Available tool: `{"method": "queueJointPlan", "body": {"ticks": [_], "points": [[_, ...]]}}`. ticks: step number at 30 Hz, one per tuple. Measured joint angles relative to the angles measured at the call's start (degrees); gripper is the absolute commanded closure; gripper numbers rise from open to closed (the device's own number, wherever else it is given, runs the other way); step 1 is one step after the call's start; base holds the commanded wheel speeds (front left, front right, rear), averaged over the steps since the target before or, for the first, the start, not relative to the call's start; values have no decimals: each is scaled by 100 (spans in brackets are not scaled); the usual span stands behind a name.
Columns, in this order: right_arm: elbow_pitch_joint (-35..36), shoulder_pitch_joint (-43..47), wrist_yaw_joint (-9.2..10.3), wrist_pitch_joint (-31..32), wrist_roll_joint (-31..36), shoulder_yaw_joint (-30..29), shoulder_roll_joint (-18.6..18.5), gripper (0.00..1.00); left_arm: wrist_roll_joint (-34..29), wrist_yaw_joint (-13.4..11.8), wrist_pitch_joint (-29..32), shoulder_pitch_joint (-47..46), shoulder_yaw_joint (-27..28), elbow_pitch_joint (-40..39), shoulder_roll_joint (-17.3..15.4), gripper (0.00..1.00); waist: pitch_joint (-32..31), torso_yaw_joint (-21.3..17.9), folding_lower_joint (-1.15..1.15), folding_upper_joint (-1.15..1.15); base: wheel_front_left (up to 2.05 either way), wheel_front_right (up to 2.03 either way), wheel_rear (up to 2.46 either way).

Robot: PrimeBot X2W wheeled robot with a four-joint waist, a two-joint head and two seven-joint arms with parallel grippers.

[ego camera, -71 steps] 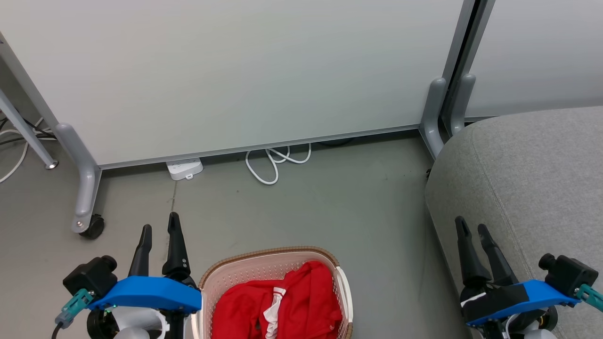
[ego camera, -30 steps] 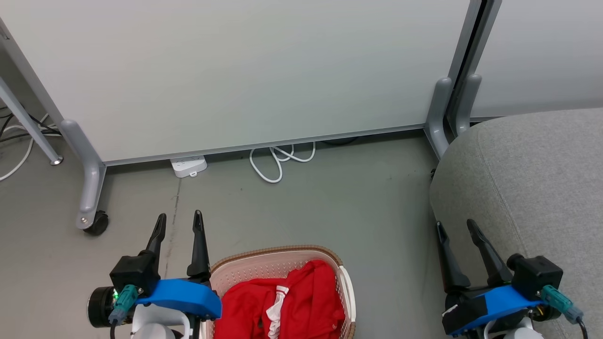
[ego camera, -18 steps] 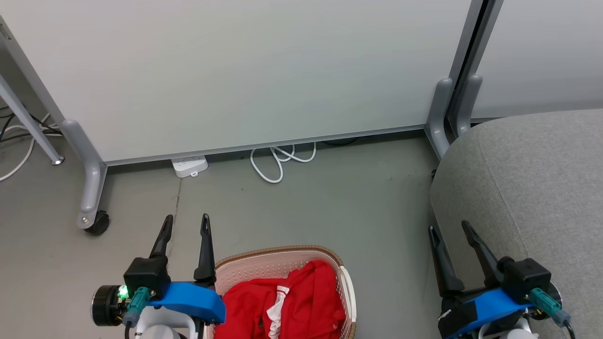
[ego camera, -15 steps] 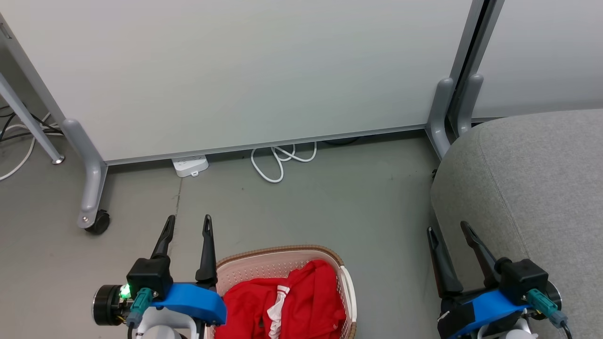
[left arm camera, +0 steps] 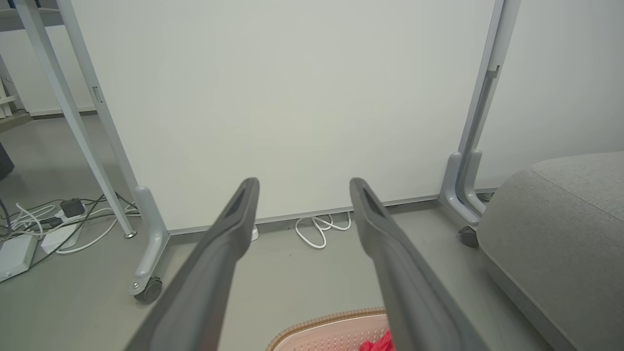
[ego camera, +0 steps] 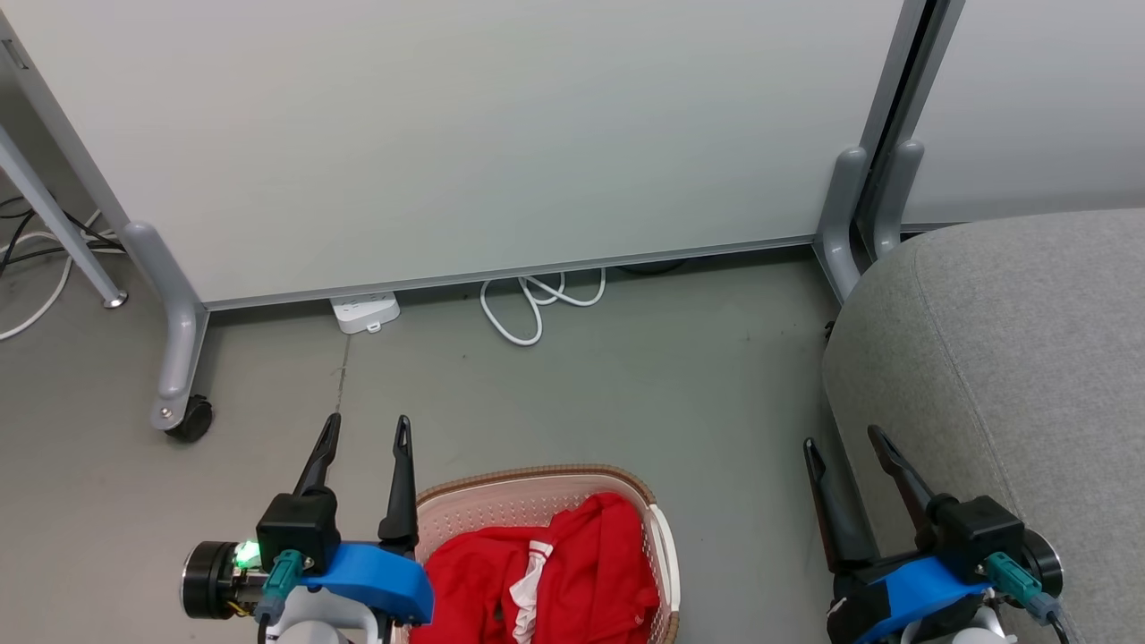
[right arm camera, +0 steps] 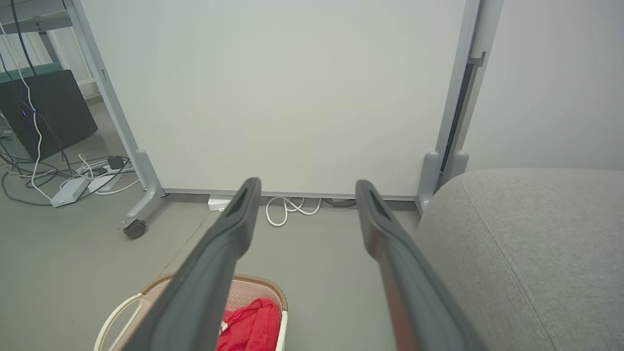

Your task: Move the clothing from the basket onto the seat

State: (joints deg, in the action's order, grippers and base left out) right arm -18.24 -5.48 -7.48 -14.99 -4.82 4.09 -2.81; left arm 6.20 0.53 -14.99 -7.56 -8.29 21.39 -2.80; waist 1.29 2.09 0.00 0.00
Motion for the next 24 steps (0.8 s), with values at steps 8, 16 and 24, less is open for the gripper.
{"method": "queueJointPlan", "body": {"ticks": [8, 16, 24], "points": [[-70, -5, 0, -3, -1, -11, 0, 0, 69, 1, -1, -6, -5, 83, -1, 0, -5, 3, 0, 0, 0, 0, 0], [-114, -19, 0, -3, -1, -4, 0, 0, 86, 0, -1, -24, -15, 110, -1, 0, -10, 4, 0, 0, 0, 0, 0], [-115, -40, 0, -3, -22, 48, 0, 0, 26, 104, -1, -156, -8, 237, -2, 0, 65, -71, 0, 0, 0, 0, 0]]}}
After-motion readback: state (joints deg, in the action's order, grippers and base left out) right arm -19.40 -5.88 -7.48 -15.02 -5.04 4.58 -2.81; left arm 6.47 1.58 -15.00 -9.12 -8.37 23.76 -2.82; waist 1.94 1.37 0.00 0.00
